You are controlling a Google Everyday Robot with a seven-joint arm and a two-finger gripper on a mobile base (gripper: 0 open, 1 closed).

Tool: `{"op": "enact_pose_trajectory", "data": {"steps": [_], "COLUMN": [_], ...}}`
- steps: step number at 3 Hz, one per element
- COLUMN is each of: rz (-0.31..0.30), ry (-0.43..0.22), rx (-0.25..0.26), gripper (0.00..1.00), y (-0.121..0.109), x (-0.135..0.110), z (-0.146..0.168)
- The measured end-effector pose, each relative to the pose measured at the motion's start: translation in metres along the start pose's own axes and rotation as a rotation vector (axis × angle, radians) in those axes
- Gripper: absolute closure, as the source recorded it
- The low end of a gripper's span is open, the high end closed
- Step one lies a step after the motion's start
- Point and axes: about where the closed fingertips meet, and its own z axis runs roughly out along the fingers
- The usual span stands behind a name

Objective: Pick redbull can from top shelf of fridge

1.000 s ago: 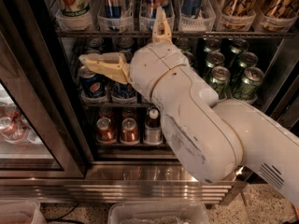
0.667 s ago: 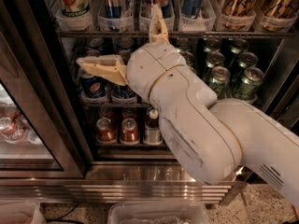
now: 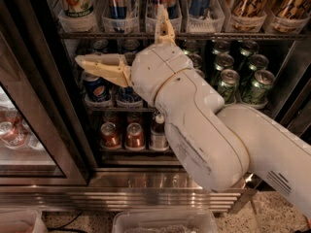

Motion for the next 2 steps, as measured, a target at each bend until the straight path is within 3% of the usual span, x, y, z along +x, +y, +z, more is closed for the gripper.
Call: {"op": "enact_pose_trajectory", "data": {"steps": [1, 2], "rz": [0.126, 0.126], "ry": [-0.044, -0.044], "rx": [0.013, 0.013], "gripper": [0.00, 0.00], "y": [-0.0011, -0.0011], "x": [-0.0040, -0.0040], "z": [0.0022, 0.0022]}}
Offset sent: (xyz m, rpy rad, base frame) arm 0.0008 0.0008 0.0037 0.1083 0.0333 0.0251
